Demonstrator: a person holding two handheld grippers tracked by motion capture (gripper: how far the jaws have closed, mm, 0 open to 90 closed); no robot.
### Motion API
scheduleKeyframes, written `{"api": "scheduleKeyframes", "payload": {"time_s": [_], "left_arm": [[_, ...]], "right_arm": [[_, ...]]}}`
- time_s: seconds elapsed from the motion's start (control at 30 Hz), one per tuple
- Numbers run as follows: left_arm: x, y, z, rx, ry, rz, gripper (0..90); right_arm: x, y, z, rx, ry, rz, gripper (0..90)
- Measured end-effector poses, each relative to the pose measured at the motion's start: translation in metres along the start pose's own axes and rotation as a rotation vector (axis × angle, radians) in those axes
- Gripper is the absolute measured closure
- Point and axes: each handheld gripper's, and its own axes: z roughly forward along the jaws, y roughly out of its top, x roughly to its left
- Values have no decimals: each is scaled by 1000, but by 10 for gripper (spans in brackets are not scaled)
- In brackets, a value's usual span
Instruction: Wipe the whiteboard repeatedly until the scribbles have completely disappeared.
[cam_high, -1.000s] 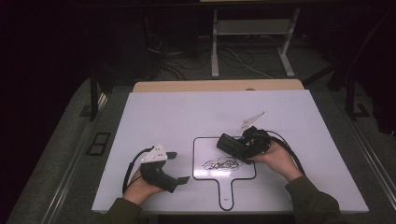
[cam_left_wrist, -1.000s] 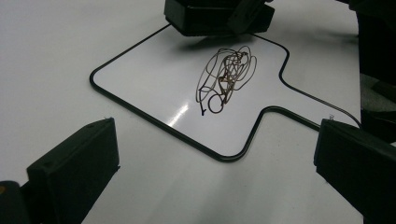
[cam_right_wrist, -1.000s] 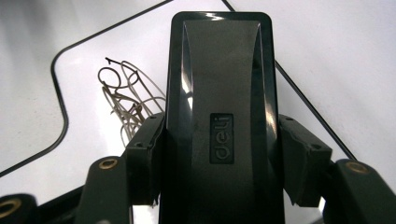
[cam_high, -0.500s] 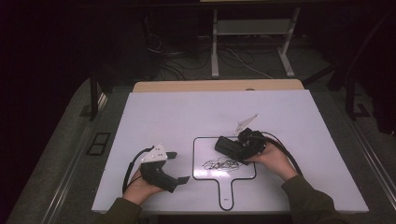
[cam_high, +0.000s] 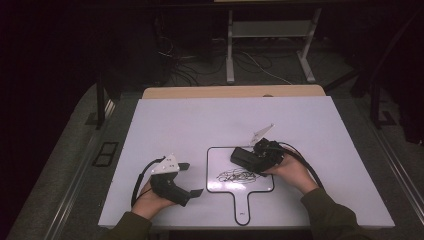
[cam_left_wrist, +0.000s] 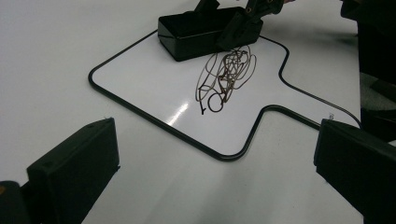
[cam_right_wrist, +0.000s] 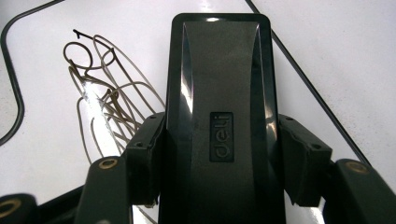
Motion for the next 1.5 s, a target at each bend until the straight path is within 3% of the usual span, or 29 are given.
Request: {"api": "scheduleKeyframes", "payload": {"time_s": [0.43,0.73,0.77,0.8,0.97,1.0,1.5], "left_arm": [[-1,0,0,1,0,2,0],[-1,0,0,4,-1,5,0],[-1,0,0,4,-1,5,0],[-1,0,0,3,0,3,0],[-1,1,0,3,-1,4,0],[-1,1,0,4,-1,7,0],[0,1,0,4,-1,7,0]], "right_arm": [[10,4,3,4,30,-26,385],[22,8,6,9,47,-62,385],[21,8,6,13,52,-91,385],[24,8,6,10,52,-67,385],[29,10,7,13,54,-79,385],[30,10,7,18,65,-109,385],[52,16,11,28,95,-165,385]]}}
